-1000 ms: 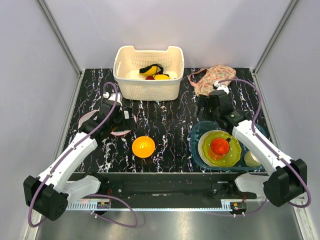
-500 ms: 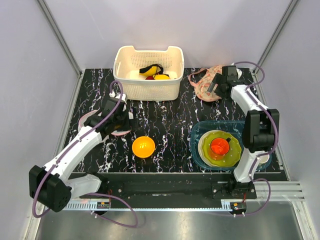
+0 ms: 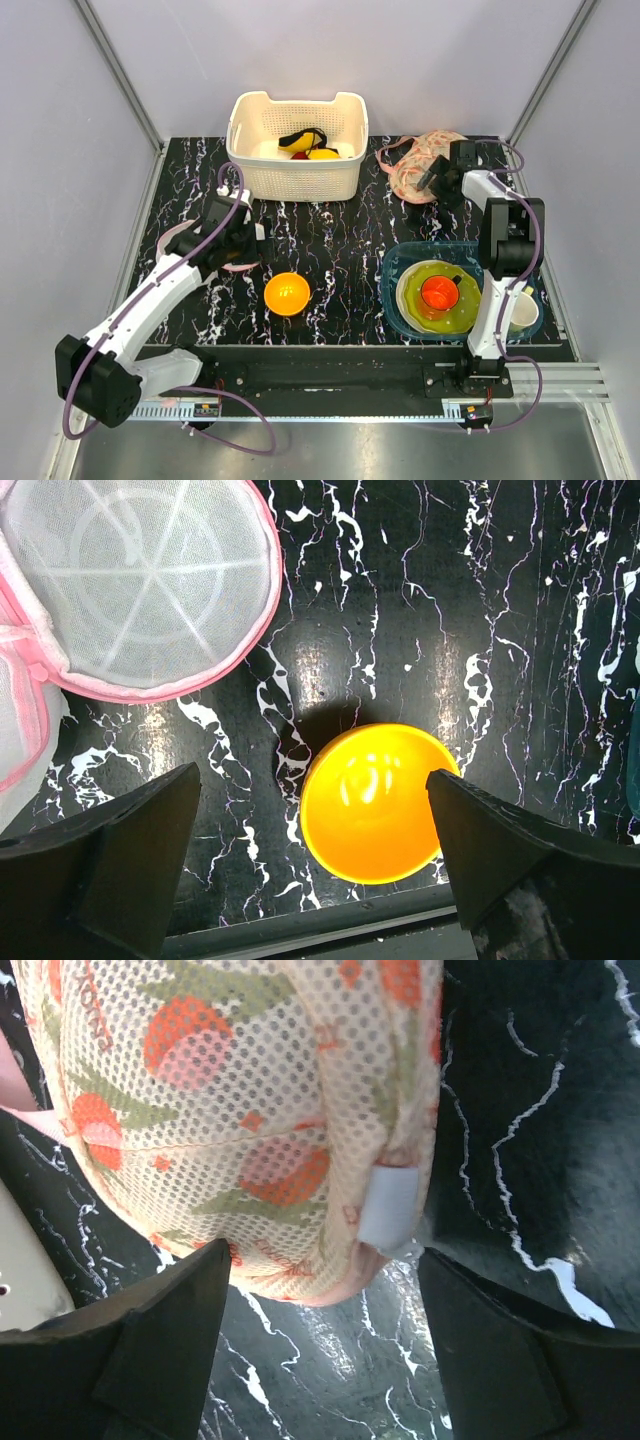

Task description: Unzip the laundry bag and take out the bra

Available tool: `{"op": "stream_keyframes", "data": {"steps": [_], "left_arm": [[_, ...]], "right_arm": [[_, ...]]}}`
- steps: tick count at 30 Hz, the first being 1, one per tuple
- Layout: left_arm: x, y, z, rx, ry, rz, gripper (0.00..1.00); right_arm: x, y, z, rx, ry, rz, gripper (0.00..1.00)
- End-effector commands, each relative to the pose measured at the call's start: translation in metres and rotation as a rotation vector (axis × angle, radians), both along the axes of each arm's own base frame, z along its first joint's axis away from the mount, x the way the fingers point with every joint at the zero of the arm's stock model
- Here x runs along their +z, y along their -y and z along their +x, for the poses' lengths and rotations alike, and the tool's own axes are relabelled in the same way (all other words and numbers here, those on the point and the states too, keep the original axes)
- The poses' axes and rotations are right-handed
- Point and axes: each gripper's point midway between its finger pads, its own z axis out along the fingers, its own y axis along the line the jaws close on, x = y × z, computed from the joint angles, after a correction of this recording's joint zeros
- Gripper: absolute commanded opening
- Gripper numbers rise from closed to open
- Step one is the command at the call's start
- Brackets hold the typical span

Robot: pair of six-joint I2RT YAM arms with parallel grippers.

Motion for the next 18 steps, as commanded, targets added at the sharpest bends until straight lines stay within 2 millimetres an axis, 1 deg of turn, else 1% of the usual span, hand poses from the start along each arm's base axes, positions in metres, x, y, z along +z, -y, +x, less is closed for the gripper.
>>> {"op": "stream_keyframes", "data": {"steps": [1, 2, 3, 4, 5, 6, 7, 8, 9, 10, 11, 12, 13, 14, 15, 16, 18], "left_arm": [[0.023, 0.002, 0.005, 0.007, 0.068, -0.038, 0.99], [0.024, 0.001, 0.005, 0.017, 0.072, -0.039, 0.99], [0.023, 0.0, 0.005, 0.025, 0.071, -0.035, 0.99], [0.023, -0.002, 0.005, 0.031, 0.07, -0.026, 0.99], [0.023, -0.003, 0.004, 0.033, 0.067, -0.025, 0.99], [0.021, -0.003, 0.004, 0.034, 0.064, -0.022, 0.99], [0.021, -0.004, 0.004, 0.036, 0.065, -0.02, 0.99], [0.021, -0.005, 0.003, 0.037, 0.064, -0.018, 0.99], [0.022, -0.005, 0.003, 0.039, 0.067, -0.019, 0.99], [0.022, -0.005, 0.003, 0.041, 0.068, -0.017, 0.99], [0.022, -0.005, 0.003, 0.047, 0.067, -0.02, 0.99], [0.021, -0.005, 0.004, 0.052, 0.064, -0.02, 0.99], [0.02, -0.009, 0.007, 0.076, 0.066, -0.001, 0.99], [0.016, -0.014, 0.005, 0.107, 0.037, 0.017, 0.99], [0.021, -0.016, 0.008, 0.132, 0.036, 0.028, 0.99], [0.016, -0.019, 0.01, 0.157, 0.011, 0.057, 0.99], [0.017, -0.016, 0.01, 0.176, -0.016, 0.038, 0.99]], "right_arm": [[0.019, -0.008, 0.023, 0.02, 0.128, 0.09, 0.78], [0.016, -0.009, 0.022, 0.026, 0.146, 0.095, 0.59], [0.017, -0.01, 0.021, 0.031, 0.153, 0.102, 0.48], [0.027, -0.01, 0.021, 0.032, 0.176, 0.101, 0.34], [0.025, -0.011, 0.014, 0.029, 0.17, 0.105, 0.07], [0.028, -0.012, 0.01, 0.016, 0.17, 0.122, 0.0], [0.046, -0.015, 0.006, 0.016, 0.202, 0.139, 0.0], [0.044, -0.019, -0.003, 0.024, 0.204, 0.163, 0.0], [0.05, -0.027, -0.011, 0.032, 0.21, 0.21, 0.0], [0.073, -0.032, -0.015, 0.034, 0.261, 0.24, 0.0], [0.064, -0.036, -0.031, 0.028, 0.233, 0.271, 0.0], [0.073, -0.046, -0.04, 0.032, 0.239, 0.34, 0.0], [0.1, -0.051, -0.046, 0.039, 0.3, 0.375, 0.0], [0.096, -0.056, -0.06, 0.036, 0.285, 0.415, 0.0], [0.11, -0.065, -0.066, 0.061, 0.314, 0.468, 0.0], [0.127, -0.066, -0.076, 0.071, 0.345, 0.474, 0.0], [0.131, -0.068, -0.09, 0.088, 0.332, 0.468, 0.0]]}}
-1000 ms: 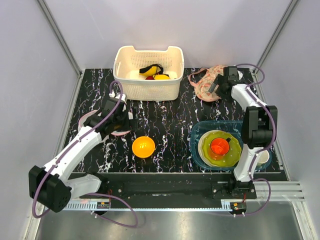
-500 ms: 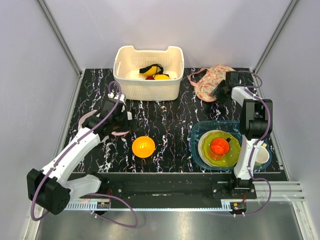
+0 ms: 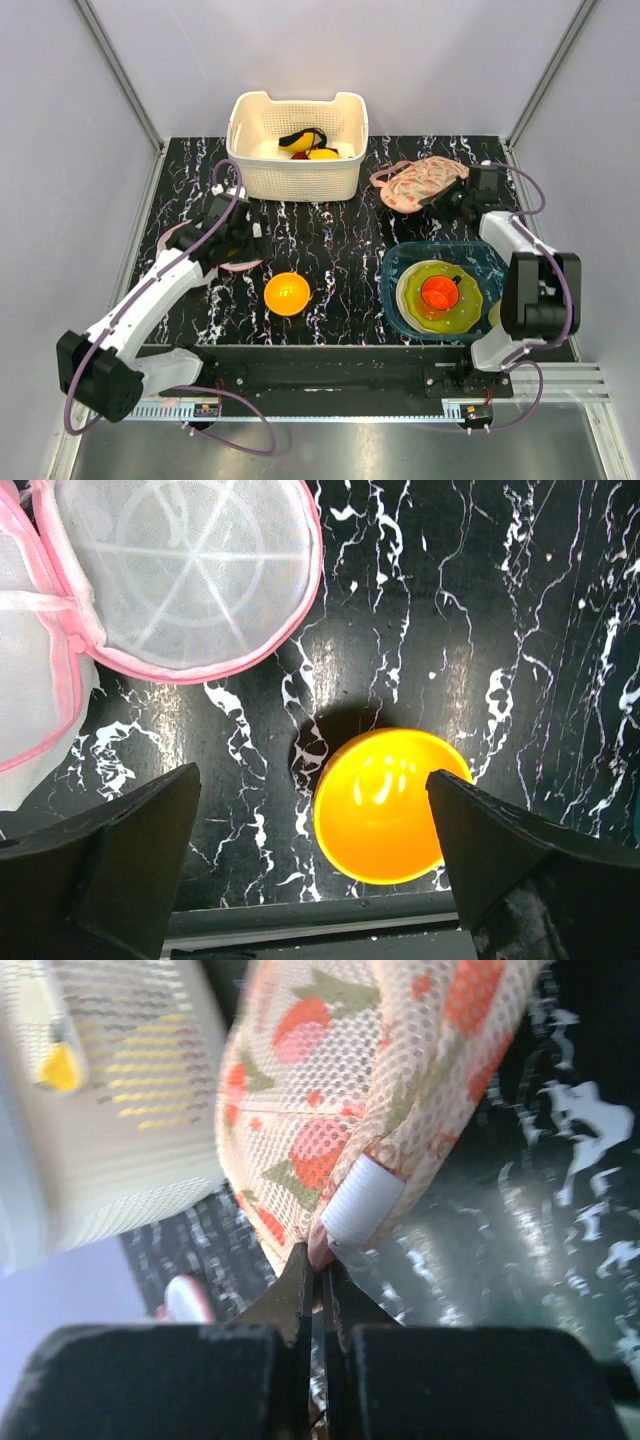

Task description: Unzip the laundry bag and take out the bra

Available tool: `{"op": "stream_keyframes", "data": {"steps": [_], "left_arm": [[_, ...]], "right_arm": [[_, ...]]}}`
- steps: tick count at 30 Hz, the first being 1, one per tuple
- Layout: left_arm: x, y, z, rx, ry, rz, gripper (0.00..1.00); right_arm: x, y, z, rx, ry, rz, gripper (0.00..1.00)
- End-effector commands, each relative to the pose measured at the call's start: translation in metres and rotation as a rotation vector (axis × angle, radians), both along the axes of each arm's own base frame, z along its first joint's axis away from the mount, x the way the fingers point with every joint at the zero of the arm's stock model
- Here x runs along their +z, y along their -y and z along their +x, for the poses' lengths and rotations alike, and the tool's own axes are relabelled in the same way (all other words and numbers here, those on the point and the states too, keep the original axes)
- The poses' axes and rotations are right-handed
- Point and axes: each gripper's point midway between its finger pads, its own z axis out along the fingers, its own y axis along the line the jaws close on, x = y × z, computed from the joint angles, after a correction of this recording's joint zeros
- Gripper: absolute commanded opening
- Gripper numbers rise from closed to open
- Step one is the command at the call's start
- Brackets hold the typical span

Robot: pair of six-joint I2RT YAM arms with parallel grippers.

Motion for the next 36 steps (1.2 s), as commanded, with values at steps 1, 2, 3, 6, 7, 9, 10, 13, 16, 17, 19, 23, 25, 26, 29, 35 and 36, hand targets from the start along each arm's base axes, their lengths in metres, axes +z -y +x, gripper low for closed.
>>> {"op": "stream_keyframes", "data": {"steps": [1, 2, 3, 6, 7, 9, 10, 13, 16, 17, 19, 23, 25, 26, 29, 35, 36], "left_arm": [[0.018, 0.004, 0.011, 0.077, 0.001, -0.031, 0.99], [0.023, 0.012, 0.015, 0.07, 0.022, -0.069, 0.99], [0.027, 0.017, 0.016, 0.059, 0.033, -0.096, 0.99], [0.04, 0.037, 0.018, -0.015, 0.076, -0.188, 0.99], [0.043, 0.044, 0.015, -0.045, 0.067, -0.224, 0.99], [0.05, 0.056, 0.015, -0.078, 0.07, -0.278, 0.99], [0.054, 0.069, 0.01, -0.119, 0.043, -0.343, 0.99], [0.061, 0.098, 0.002, -0.206, 0.007, -0.496, 0.97], [0.069, 0.118, 0.003, -0.282, 0.059, -0.573, 0.95], [0.077, 0.125, 0.006, -0.306, 0.098, -0.598, 0.96], [0.082, 0.136, 0.006, -0.33, 0.082, -0.649, 0.96], [0.085, 0.156, 0.013, -0.322, -0.021, -0.734, 0.97], [0.104, 0.17, 0.016, -0.406, 0.05, -0.748, 0.96], [0.109, 0.181, 0.008, -0.463, 0.087, -0.715, 0.94], [0.115, 0.188, 0.017, -0.523, 0.237, -0.442, 0.94], [0.135, 0.214, 0.024, -0.667, 0.422, -0.184, 0.97], [0.127, 0.219, 0.028, -0.686, 0.415, -0.157, 0.97]], "right_arm": [[0.077, -0.023, -0.018, 0.073, 0.162, 0.12, 0.0], [0.083, -0.026, -0.022, 0.09, 0.167, 0.128, 0.0], [0.089, -0.034, -0.029, 0.128, 0.167, 0.169, 0.0], [0.115, -0.053, -0.046, 0.203, 0.215, 0.237, 0.0], [0.119, -0.055, -0.051, 0.214, 0.218, 0.246, 0.0], [0.133, -0.055, -0.059, 0.212, 0.25, 0.247, 0.0], [0.134, -0.068, -0.067, 0.24, 0.242, 0.247, 0.0], [0.141, -0.075, -0.075, 0.243, 0.257, 0.22, 0.0], [0.139, -0.085, -0.08, 0.262, 0.24, 0.236, 0.0], [0.14, -0.088, -0.081, 0.269, 0.242, 0.239, 0.0], [0.141, -0.093, -0.083, 0.275, 0.245, 0.241, 0.0], [0.14, -0.101, -0.086, 0.275, 0.254, 0.177, 0.0], [0.136, -0.102, -0.087, 0.272, 0.224, 0.146, 0.0], [0.135, -0.104, -0.088, 0.281, 0.217, 0.14, 0.0], [0.128, -0.109, -0.088, 0.305, 0.148, 0.138, 0.0], [0.116, -0.113, -0.093, 0.332, 0.032, 0.117, 0.0], [0.117, -0.113, -0.095, 0.328, 0.032, 0.117, 0.0]]}}
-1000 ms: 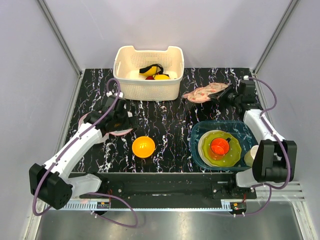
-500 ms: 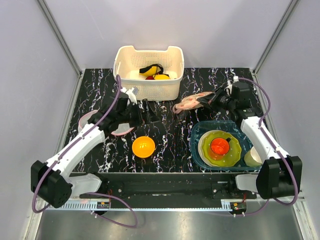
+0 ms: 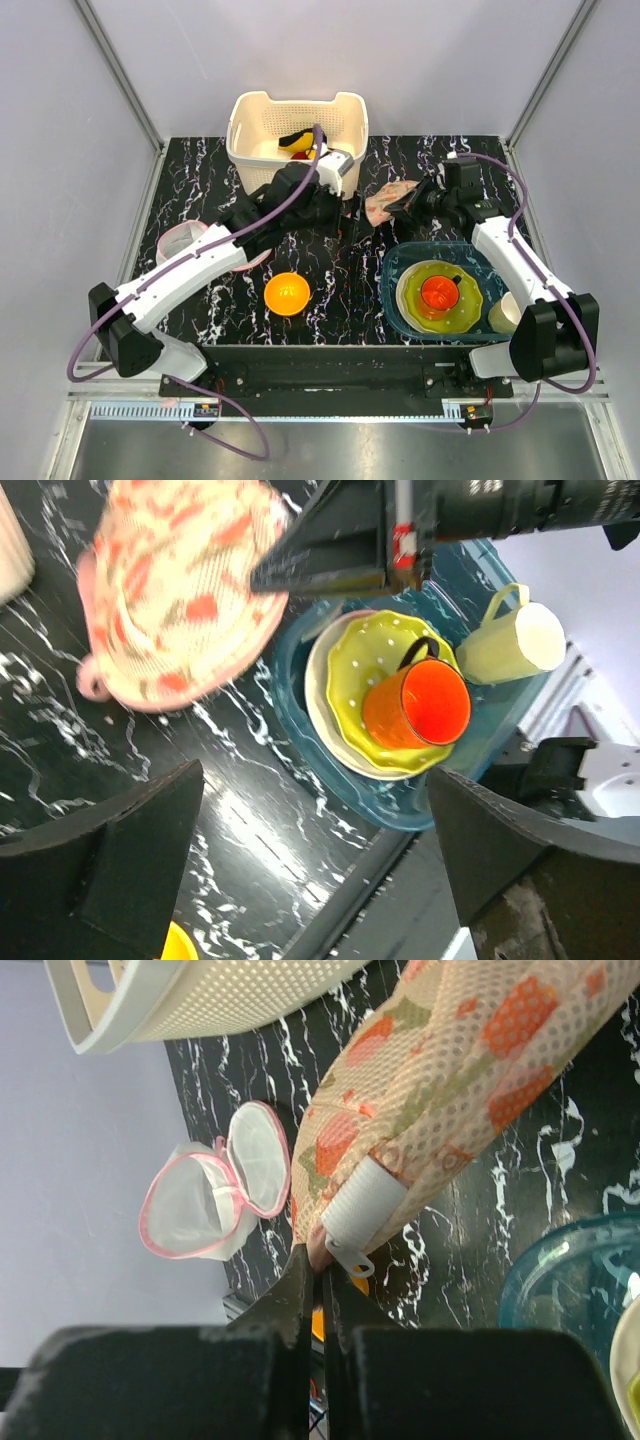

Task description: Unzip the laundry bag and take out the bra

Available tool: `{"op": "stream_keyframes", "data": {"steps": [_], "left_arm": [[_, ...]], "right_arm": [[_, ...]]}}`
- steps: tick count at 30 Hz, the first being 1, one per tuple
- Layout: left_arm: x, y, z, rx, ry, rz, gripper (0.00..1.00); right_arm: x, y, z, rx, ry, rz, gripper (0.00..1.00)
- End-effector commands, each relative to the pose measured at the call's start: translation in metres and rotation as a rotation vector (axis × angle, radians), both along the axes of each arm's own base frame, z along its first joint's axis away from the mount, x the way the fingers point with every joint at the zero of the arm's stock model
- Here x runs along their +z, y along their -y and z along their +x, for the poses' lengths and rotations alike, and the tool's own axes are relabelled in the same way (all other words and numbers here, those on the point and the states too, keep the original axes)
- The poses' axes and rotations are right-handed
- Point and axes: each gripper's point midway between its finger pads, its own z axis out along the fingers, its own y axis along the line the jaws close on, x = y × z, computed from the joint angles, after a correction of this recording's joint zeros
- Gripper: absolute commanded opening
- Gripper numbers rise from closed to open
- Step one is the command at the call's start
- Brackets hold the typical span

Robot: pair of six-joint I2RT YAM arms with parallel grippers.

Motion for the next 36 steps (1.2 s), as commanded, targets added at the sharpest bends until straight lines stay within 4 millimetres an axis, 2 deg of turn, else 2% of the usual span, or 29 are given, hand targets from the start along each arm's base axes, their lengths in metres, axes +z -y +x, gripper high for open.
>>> {"op": "stream_keyframes", "data": {"steps": [1, 2, 3, 7, 10, 14, 19, 21, 24, 28, 29, 30, 31, 32, 33, 34, 35, 36], "left_arm": [[0.001, 0.002, 0.03, -0.008, 0.232, 0.176, 0.97], [0.005, 0.005, 0.033, -0.012, 0.243, 0.175, 0.97], [-0.004, 0.011, 0.036, -0.029, 0.237, 0.192, 0.97], [-0.015, 0.025, 0.039, -0.065, 0.271, 0.216, 0.97], [-0.029, 0.032, 0.037, -0.099, 0.259, 0.228, 0.97], [-0.037, 0.036, 0.033, -0.135, 0.271, 0.229, 0.97], [-0.043, 0.035, 0.053, -0.062, 0.357, 0.341, 0.98], [-0.058, 0.034, 0.062, -0.039, 0.347, 0.403, 0.96], [-0.061, 0.038, 0.07, -0.015, 0.356, 0.429, 0.9], [-0.048, 0.042, 0.074, -0.002, 0.375, 0.409, 0.6], [-0.044, 0.04, 0.076, -0.001, 0.397, 0.422, 0.36], [-0.037, 0.037, 0.076, 0.001, 0.411, 0.419, 0.23], [-0.033, 0.035, 0.074, -0.003, 0.415, 0.423, 0.14], [-0.03, 0.036, 0.067, -0.041, 0.411, 0.412, 0.03], [-0.028, 0.032, 0.06, -0.074, 0.411, 0.424, 0.0], [-0.017, 0.027, 0.054, -0.083, 0.422, 0.403, 0.0], [-0.012, 0.024, 0.048, -0.094, 0.427, 0.391, 0.0], [-0.018, 0.018, 0.045, -0.1, 0.427, 0.4, 0.0]], "right_arm": [[0.011, -0.002, -0.007, 0.013, -0.006, -0.019, 0.0], [0.013, -0.003, -0.008, 0.019, -0.011, -0.007, 0.0], [0.013, -0.005, -0.009, 0.022, -0.014, 0.0, 0.0], [0.013, -0.006, -0.011, 0.005, -0.038, 0.029, 0.0], [0.014, -0.007, -0.012, -0.014, -0.05, 0.06, 0.0], [0.011, -0.013, -0.012, 0.001, -0.078, 0.091, 0.0], [0.012, -0.014, -0.011, -0.002, -0.081, 0.108, 0.0], [0.013, -0.017, -0.011, 0.001, -0.087, 0.126, 0.0], [0.016, -0.022, -0.01, 0.022, -0.093, 0.158, 0.0], [0.023, -0.026, -0.011, 0.041, -0.091, 0.194, 0.0], [0.026, -0.027, -0.012, 0.048, -0.083, 0.197, 0.0], [0.029, -0.027, -0.011, 0.055, -0.069, 0.194, 0.12], [0.034, -0.024, -0.011, 0.096, -0.001, 0.149, 0.38], [0.046, -0.019, -0.012, 0.11, 0.027, 0.097, 0.69], [0.05, -0.012, -0.012, 0.116, 0.054, 0.033, 0.87], [0.051, 0.004, -0.007, 0.114, 0.115, -0.087, 0.94], [0.065, 0.012, -0.009, 0.106, 0.133, -0.133, 0.96], [0.072, 0.018, -0.009, 0.104, 0.163, -0.162, 0.97]]}}
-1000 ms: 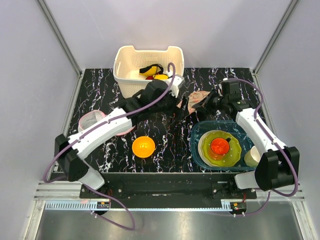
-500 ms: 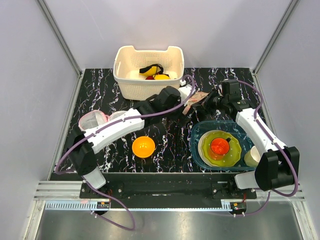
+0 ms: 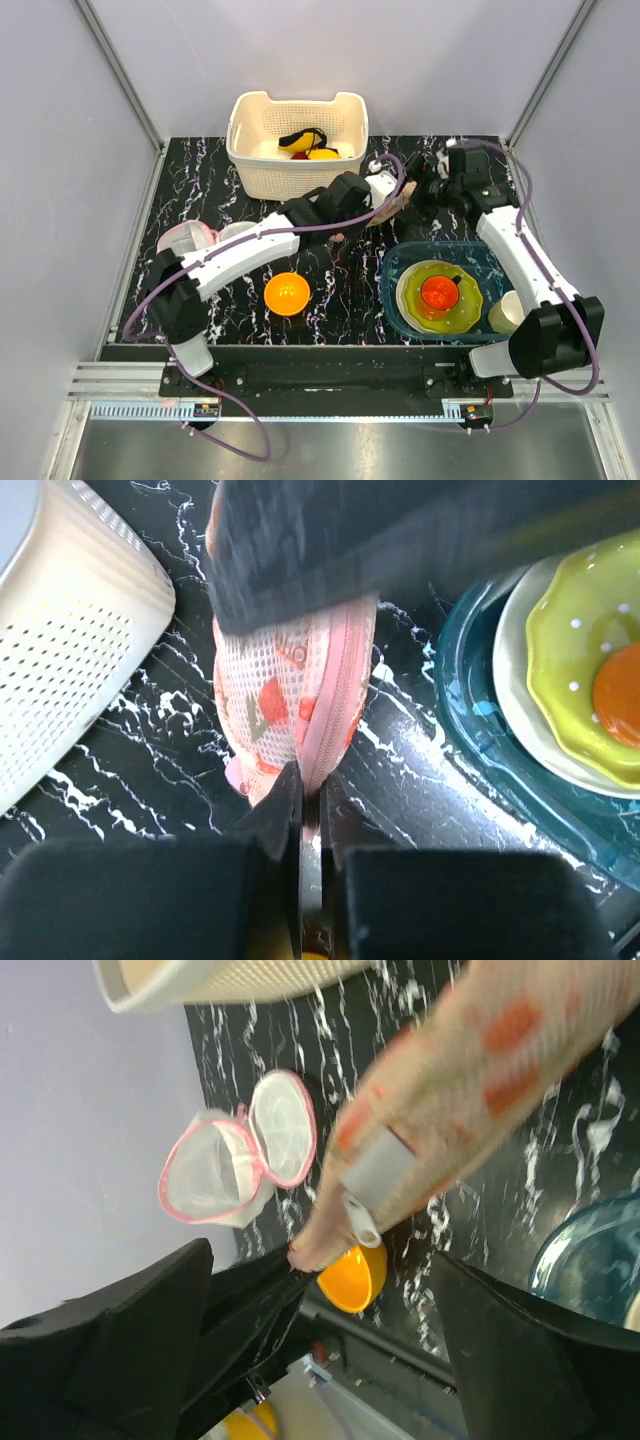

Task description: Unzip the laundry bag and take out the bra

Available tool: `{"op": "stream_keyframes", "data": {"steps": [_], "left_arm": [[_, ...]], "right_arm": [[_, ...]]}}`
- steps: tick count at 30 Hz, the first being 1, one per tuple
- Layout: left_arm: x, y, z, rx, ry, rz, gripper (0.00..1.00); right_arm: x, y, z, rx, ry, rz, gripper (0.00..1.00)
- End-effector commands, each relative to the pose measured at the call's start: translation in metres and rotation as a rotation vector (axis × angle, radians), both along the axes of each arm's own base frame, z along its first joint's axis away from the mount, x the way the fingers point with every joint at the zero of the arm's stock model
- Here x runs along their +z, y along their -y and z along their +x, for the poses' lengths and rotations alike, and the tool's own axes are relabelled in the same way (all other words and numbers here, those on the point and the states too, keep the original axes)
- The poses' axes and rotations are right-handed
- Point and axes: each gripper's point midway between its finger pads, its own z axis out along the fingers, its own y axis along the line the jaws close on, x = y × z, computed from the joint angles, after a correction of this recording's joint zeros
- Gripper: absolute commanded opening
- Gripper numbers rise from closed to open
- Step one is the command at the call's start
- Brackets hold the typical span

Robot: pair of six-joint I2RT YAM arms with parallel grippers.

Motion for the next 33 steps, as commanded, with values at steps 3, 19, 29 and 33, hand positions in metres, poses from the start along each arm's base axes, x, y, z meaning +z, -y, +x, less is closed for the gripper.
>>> {"op": "stream_keyframes", "data": {"steps": [3, 19, 29, 33], "left_arm": [[0.072, -0.028, -0.024, -0.067, 0.127, -0.101, 0.0], [0.099, -0.115, -0.059, -0.153, 0.079, -0.178, 0.0], [0.117, -0.119, -0.071, -0.23, 0.105, -0.182, 0.0], [0.118, -0.119, -0.071, -0.227, 0.095, -0.184, 0.0]], "right_arm": [[0.077, 0.038, 0.006, 0.055, 0.337, -0.24, 1.0], [0.148, 0.003, -0.05, 0.321, 1.311, -0.26, 0.83], [0.12, -0.043, -0.061, 0.691, 1.477, -0.181, 0.85], [0.098, -0.056, -0.072, 0.823, 1.426, -0.112, 0.85]]}}
